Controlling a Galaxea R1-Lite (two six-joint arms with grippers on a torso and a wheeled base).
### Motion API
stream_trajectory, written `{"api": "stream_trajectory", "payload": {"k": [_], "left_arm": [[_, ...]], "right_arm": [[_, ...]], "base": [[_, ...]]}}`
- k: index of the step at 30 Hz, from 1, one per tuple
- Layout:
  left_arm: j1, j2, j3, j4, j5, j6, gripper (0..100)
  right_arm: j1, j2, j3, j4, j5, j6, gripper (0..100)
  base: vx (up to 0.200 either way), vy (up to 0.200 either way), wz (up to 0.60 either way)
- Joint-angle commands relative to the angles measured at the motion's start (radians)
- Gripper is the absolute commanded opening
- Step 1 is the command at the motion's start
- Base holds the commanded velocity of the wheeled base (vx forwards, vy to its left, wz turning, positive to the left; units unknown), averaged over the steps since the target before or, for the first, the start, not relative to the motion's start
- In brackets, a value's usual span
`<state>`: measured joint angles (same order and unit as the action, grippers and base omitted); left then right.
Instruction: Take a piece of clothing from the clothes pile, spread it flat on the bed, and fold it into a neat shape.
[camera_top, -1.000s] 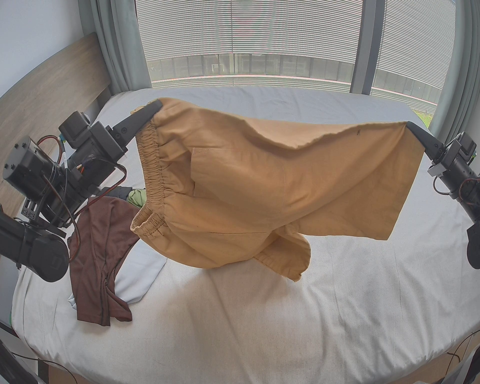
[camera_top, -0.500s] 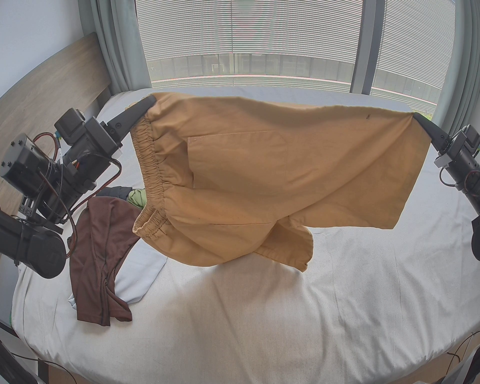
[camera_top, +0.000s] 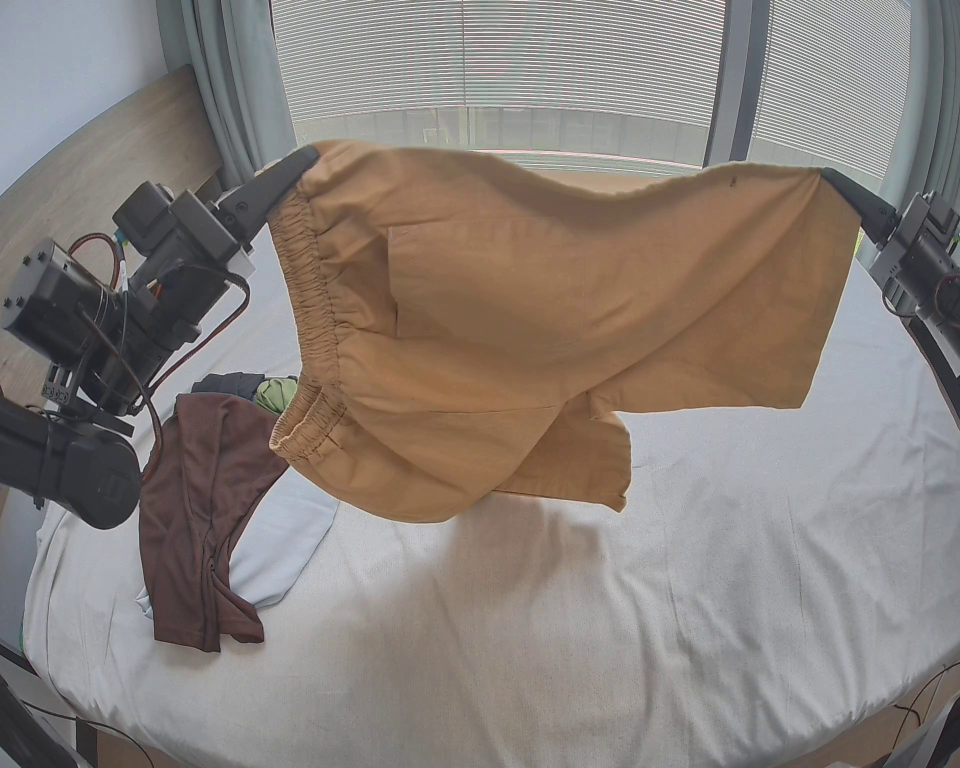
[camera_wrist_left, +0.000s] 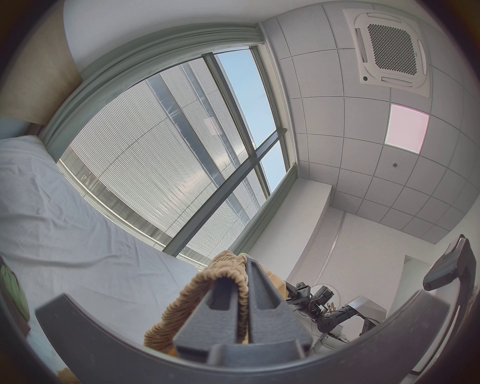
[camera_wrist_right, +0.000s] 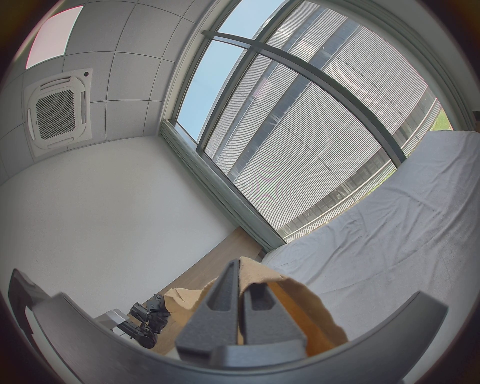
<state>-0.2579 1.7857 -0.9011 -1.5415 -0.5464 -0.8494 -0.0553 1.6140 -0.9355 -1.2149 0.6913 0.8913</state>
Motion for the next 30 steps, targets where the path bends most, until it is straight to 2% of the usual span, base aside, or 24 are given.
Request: {"api": "stream_trajectory", "payload": {"k": [1,4,8,16,22,30], "left_arm": [[-0.006,0.058,-0.079,0.003,0.019,-0.004,0],[-0.004,0.098,-0.137,0.004,0.051,-0.004,0],[0.000,0.132,-0.190,0.008,0.056,-0.004,0],[-0.003,0.262,-0.346,0.008,0.072,-0.004,0],[-0.004,0.305,-0.389,0.018,0.075,-0.004,0],[-0.027,0.351,-0.426,0.020,0.079,-0.004,0]], "right_arm": [[0.008,-0.009,-0.101,0.064,0.001,0.000,0],[0.006,-0.003,-0.178,0.137,0.001,0.000,0],[0.006,0.009,-0.249,0.201,-0.001,-0.002,0],[0.005,0.099,-0.519,0.399,-0.001,-0.005,0],[0.005,0.167,-0.684,0.505,-0.001,-0.005,0],[0.002,0.202,-0.786,0.564,-0.001,-0.005,0]], "base": [[0.000,0.000,0.00],[0.000,0.000,0.00],[0.000,0.000,0.00],[0.000,0.000,0.00],[0.000,0.000,0.00],[0.000,0.000,0.00]]}}
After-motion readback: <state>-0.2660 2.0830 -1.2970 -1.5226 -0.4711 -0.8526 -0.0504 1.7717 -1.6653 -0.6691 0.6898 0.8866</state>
